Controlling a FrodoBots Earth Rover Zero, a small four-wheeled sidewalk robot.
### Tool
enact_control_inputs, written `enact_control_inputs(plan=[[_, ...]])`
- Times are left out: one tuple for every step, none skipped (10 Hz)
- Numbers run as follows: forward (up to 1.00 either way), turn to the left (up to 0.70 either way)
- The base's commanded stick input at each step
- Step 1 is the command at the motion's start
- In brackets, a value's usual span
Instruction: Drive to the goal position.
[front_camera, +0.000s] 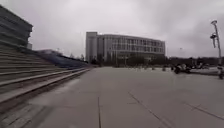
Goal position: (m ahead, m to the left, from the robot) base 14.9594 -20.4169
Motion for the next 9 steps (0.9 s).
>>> enact_control_inputs(plan=[[1.0,-0.19],[1.0,-0.4],[1.0,-0.38],[1.0,-0.22],[1.0,-0.07],[1.0,0.0],[1.0,0.0],[1.0,0.0],[1.0,0.0]])
